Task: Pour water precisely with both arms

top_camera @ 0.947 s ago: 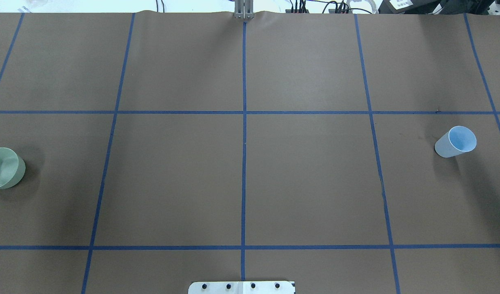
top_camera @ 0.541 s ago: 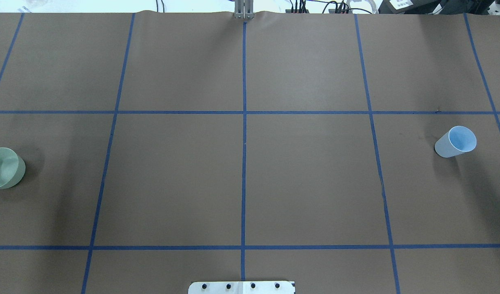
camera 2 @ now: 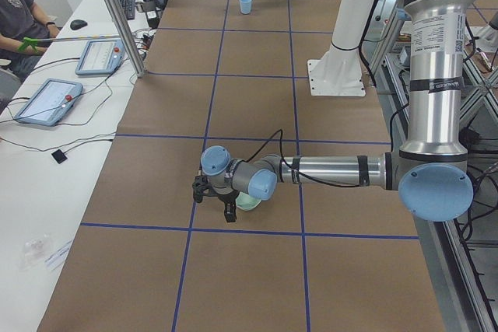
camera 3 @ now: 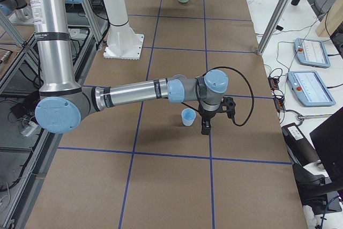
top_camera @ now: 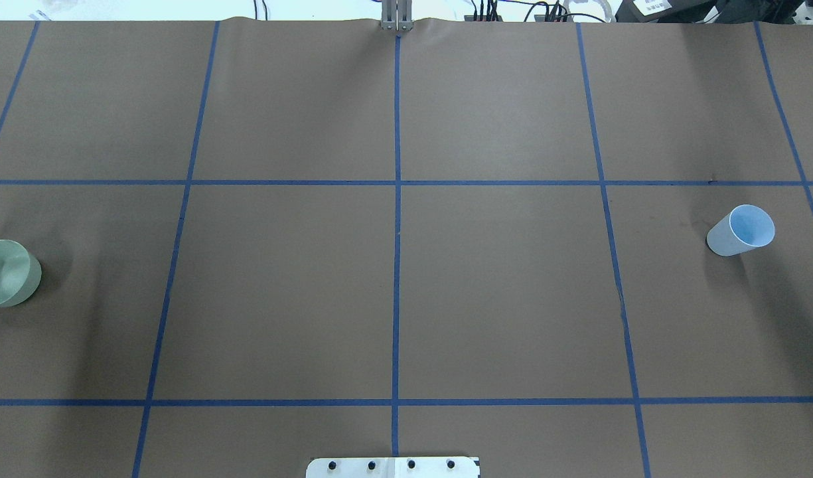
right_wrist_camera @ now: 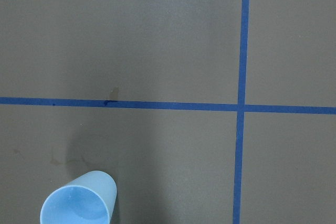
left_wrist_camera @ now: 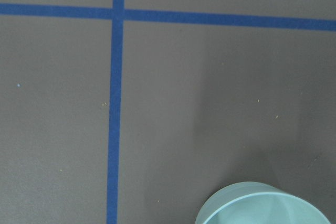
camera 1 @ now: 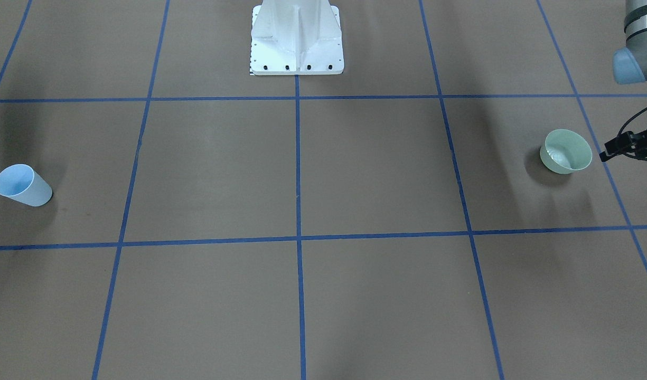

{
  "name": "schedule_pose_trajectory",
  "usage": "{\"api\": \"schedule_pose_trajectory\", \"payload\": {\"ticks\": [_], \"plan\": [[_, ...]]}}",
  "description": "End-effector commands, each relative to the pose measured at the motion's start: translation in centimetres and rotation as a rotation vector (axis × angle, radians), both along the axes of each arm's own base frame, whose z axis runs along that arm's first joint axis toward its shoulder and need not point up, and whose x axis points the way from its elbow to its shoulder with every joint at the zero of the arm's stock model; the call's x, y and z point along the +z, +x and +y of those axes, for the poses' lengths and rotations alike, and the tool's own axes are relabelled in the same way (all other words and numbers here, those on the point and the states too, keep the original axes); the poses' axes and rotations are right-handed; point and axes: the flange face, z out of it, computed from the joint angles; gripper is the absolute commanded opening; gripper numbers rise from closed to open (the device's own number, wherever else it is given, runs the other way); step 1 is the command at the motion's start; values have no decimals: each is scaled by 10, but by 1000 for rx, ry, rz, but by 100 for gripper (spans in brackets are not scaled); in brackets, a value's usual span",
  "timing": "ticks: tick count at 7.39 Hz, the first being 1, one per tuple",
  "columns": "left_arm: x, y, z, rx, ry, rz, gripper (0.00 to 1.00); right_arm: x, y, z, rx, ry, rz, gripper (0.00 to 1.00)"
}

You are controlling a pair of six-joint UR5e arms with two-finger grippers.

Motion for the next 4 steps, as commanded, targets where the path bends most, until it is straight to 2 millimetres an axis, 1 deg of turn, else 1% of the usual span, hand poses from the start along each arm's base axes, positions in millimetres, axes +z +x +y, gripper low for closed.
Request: {"api": "schedule_pose_trajectory", "payload": {"ticks": [1, 3, 4], "plan": [[8, 18, 7, 34, -20, -7, 96, 0, 0, 0, -1, 1, 0, 99], [11, 21, 12, 51, -20, -7, 89, 0, 0, 0, 0, 0, 0, 99], [16, 22, 18, 59, -23, -10, 81, 0, 0, 0, 0, 0, 0, 99]]}}
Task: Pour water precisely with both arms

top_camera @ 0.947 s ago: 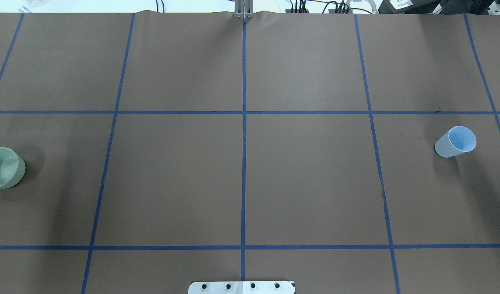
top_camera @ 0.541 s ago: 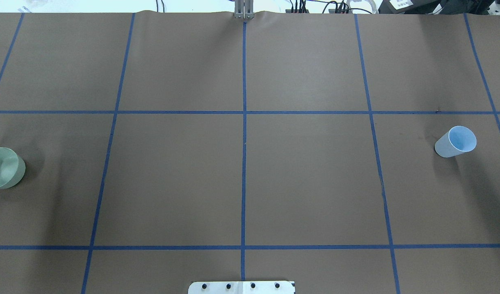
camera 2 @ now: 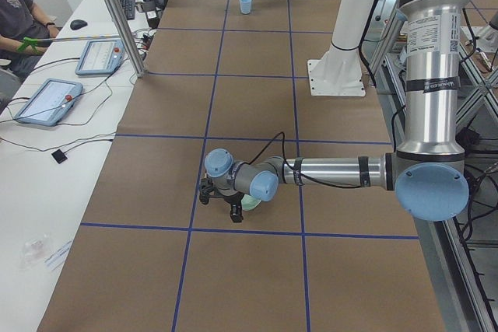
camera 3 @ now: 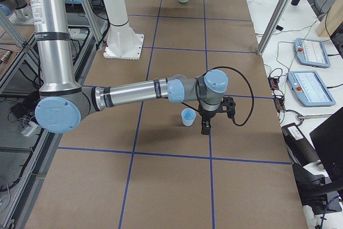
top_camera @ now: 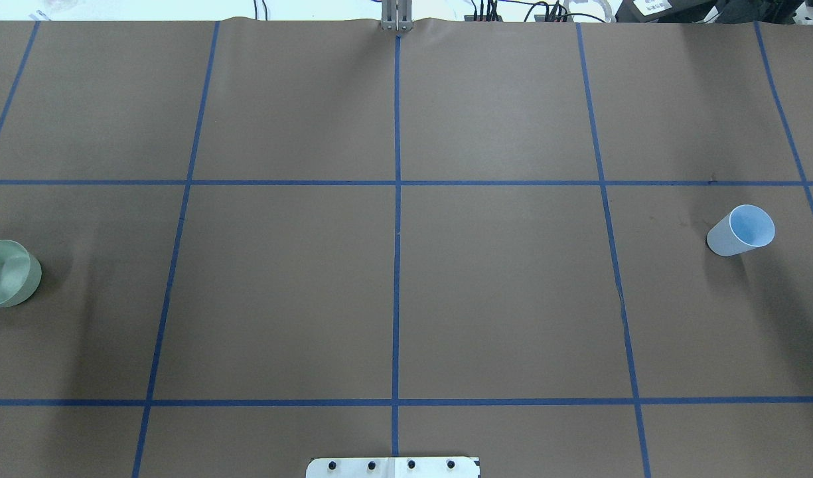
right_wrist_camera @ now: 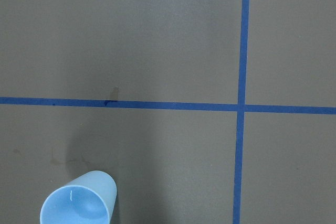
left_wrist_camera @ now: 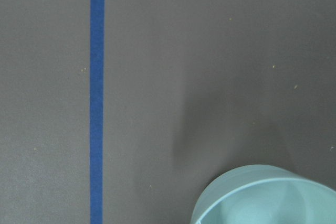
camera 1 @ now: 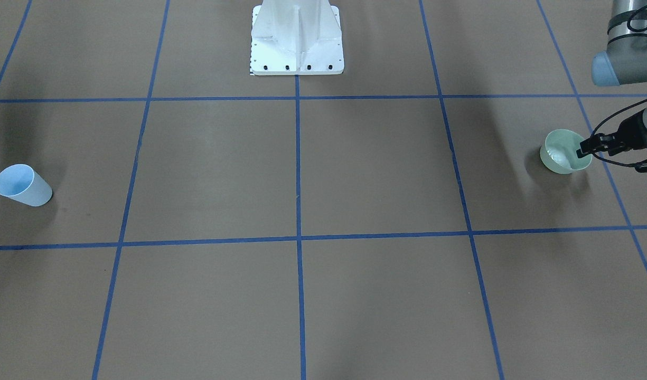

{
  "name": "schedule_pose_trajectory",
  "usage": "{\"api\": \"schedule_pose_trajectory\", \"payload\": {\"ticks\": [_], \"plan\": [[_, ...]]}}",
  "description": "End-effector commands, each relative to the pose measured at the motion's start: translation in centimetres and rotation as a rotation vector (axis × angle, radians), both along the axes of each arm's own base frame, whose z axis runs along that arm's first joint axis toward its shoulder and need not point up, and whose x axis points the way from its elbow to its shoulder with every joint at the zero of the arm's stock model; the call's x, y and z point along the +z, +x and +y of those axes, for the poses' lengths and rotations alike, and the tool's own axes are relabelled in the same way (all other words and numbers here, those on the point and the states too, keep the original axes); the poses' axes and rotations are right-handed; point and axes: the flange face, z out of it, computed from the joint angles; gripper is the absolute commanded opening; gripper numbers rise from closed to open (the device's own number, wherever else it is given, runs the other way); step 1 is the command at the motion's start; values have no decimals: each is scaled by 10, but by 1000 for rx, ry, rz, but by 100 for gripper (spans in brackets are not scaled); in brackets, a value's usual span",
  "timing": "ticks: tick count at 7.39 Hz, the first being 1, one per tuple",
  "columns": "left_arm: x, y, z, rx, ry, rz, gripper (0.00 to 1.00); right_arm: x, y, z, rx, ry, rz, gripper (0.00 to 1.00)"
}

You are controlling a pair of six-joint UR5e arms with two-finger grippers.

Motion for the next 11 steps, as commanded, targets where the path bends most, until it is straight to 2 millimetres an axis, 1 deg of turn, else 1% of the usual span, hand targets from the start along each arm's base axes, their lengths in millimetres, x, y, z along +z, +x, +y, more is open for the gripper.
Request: {"api": "schedule_pose_trajectory", "payload": {"ticks": [1, 2, 5, 6, 8, 9, 10, 11], "plan": [[4, 2, 5, 10, 1, 1, 56, -2, 0, -1, 0, 3, 0, 99], [4, 2, 6, 12, 1, 1, 43, -5, 0, 0, 0, 10, -1, 99], [4, 11, 9, 31, 0, 0, 42, -7, 0, 0, 0, 14, -2, 99], [4, 11, 9, 31, 1, 1, 0, -7, 0, 0, 0, 14, -2, 99], [0, 12, 8, 31, 4, 7, 0, -7, 0, 0, 0, 14, -2, 99], [-26, 14, 2, 24, 32, 30, 0, -7, 0, 0, 0, 15, 0, 99], [-76, 21, -5, 32, 58, 89, 0, -8, 0, 0, 0, 15, 0, 99], [-140, 33, -29, 27, 71, 106, 0, -8, 0, 0, 0, 15, -2, 99]]}}
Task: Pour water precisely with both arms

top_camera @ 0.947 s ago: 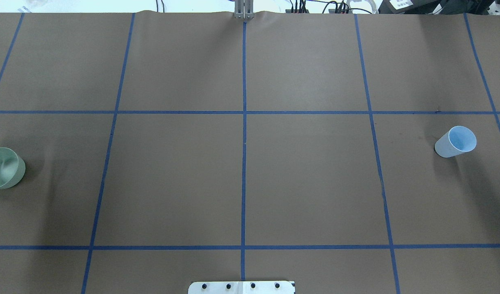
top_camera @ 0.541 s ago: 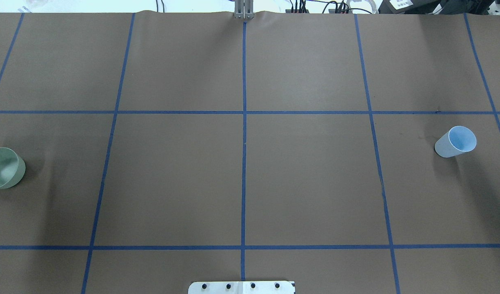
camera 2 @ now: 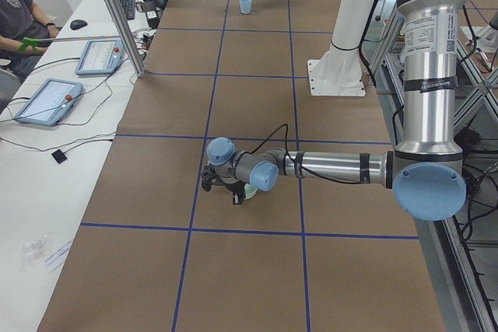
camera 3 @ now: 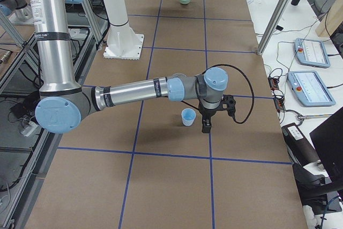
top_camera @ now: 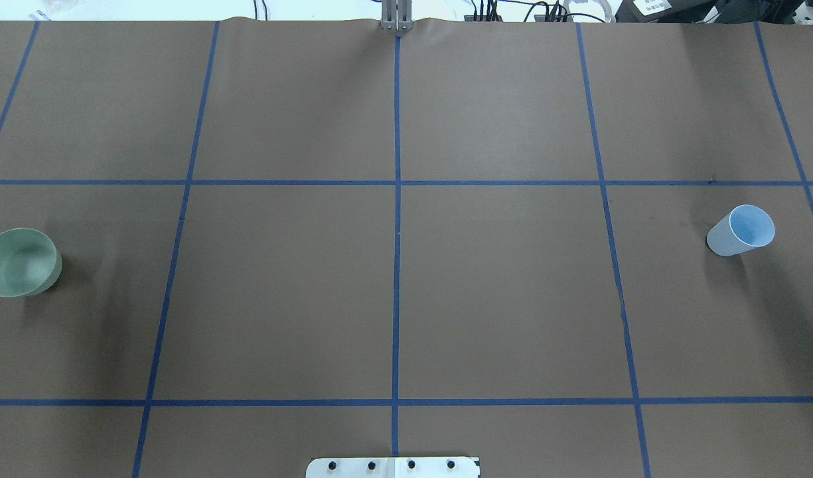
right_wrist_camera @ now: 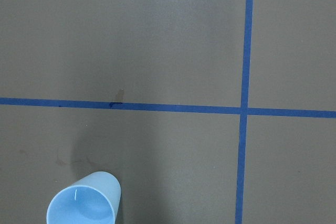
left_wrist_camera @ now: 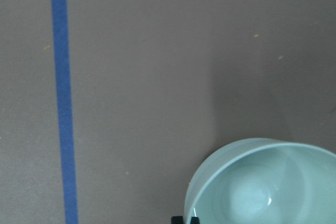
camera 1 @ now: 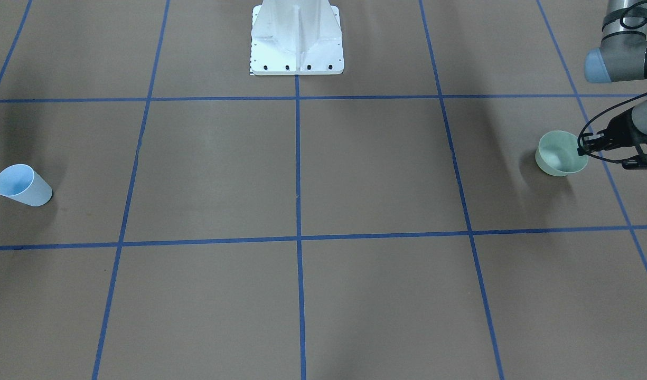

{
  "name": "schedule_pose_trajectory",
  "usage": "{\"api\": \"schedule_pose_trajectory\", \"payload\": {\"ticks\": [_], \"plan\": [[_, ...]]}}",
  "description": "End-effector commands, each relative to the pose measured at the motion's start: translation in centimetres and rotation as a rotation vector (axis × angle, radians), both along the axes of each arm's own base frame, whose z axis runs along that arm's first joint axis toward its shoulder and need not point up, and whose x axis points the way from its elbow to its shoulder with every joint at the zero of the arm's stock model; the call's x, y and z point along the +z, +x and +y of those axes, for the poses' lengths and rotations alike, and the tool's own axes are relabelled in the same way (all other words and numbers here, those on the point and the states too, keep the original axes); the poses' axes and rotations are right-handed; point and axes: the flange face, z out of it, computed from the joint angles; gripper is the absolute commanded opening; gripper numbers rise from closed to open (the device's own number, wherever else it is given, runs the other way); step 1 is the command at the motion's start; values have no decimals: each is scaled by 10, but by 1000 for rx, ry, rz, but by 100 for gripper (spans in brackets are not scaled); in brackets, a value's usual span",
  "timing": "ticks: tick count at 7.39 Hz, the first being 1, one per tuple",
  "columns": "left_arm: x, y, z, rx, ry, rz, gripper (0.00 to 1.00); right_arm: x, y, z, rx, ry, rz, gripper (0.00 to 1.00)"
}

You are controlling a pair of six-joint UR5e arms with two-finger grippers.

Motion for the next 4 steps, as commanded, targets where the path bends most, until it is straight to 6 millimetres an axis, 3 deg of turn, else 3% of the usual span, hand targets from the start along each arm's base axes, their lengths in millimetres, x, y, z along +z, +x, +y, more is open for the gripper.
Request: {"api": "schedule_pose_trajectory", "payload": {"ticks": [1, 2, 3, 4], "plan": [[-137, 24, -41, -57, -5, 50, 0, 0, 0, 0, 0, 0, -3, 99], [-185, 58, -35, -66, -25, 80, 0, -1, -1, 1, -3, 1, -8, 99], [-244, 119, -35, -71, -70, 108, 0, 3, 1, 11, -1, -7, -8, 99], [-311, 203, -15, -47, -129, 134, 0, 2, 1, 11, -1, -5, -8, 99]]}}
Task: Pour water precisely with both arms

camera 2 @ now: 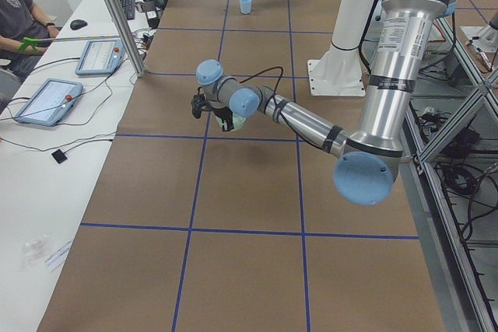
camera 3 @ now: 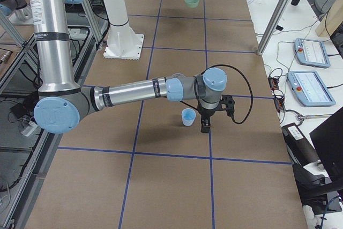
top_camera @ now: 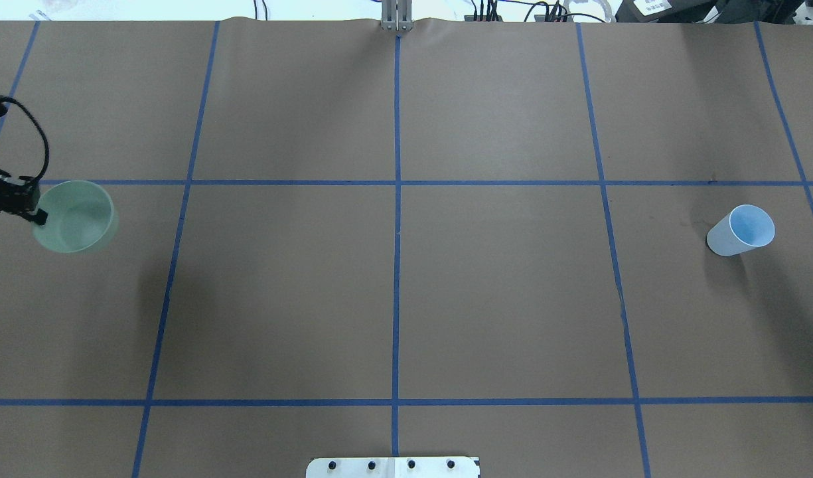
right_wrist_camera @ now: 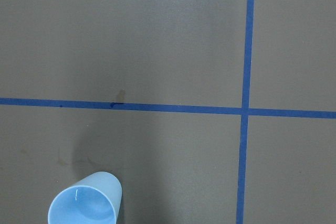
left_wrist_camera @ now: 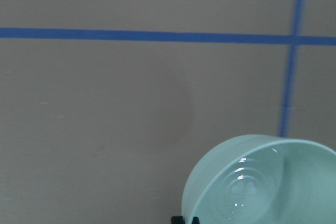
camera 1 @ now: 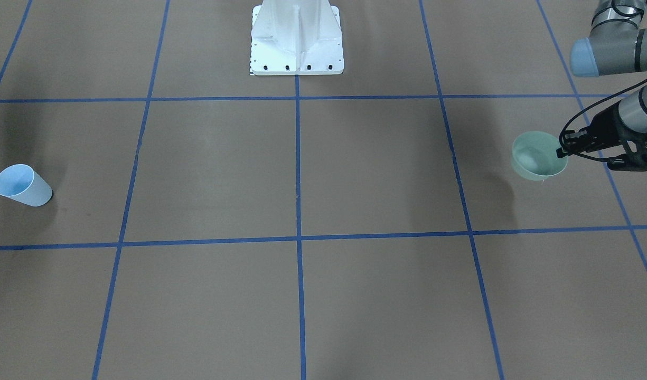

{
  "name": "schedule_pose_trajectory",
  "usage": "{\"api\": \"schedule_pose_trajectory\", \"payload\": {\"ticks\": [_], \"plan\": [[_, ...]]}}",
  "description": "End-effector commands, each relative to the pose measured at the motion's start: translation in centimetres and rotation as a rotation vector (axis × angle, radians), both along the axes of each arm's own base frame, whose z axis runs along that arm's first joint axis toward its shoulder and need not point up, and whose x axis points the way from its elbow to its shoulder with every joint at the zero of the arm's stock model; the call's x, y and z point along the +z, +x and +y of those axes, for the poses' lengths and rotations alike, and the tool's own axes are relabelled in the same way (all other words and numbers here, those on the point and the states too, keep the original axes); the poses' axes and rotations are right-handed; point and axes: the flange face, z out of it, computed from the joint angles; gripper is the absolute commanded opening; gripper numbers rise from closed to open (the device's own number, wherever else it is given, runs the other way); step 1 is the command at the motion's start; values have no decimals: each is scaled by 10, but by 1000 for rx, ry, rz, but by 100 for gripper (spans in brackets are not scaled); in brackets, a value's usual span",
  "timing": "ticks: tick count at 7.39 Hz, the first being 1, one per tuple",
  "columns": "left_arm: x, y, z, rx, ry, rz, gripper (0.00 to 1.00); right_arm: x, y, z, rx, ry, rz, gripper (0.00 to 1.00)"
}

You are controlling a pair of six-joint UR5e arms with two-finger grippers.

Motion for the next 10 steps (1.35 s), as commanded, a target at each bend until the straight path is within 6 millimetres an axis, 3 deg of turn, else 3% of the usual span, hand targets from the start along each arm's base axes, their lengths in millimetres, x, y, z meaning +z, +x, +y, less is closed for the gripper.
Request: {"api": "schedule_pose_trajectory", "payload": {"ticks": [1, 3, 4, 7, 10], "plan": [[-128, 146, 25, -21, -69, 19, 0, 0, 0, 3, -1, 1, -1, 99], [-187, 222, 4, -24, -108, 15, 0, 6, 0, 1, 0, 33, -2, 99], [-200, 250, -1, -42, -103, -11, 0, 4, -1, 1, 0, 40, -5, 99], [-186, 282, 14, -9, -115, -43, 0, 4, -1, 1, 1, 39, -6, 99], [-187, 301, 9, -1, -101, -22, 0, 6, -1, 1, 0, 37, -4, 99]]}}
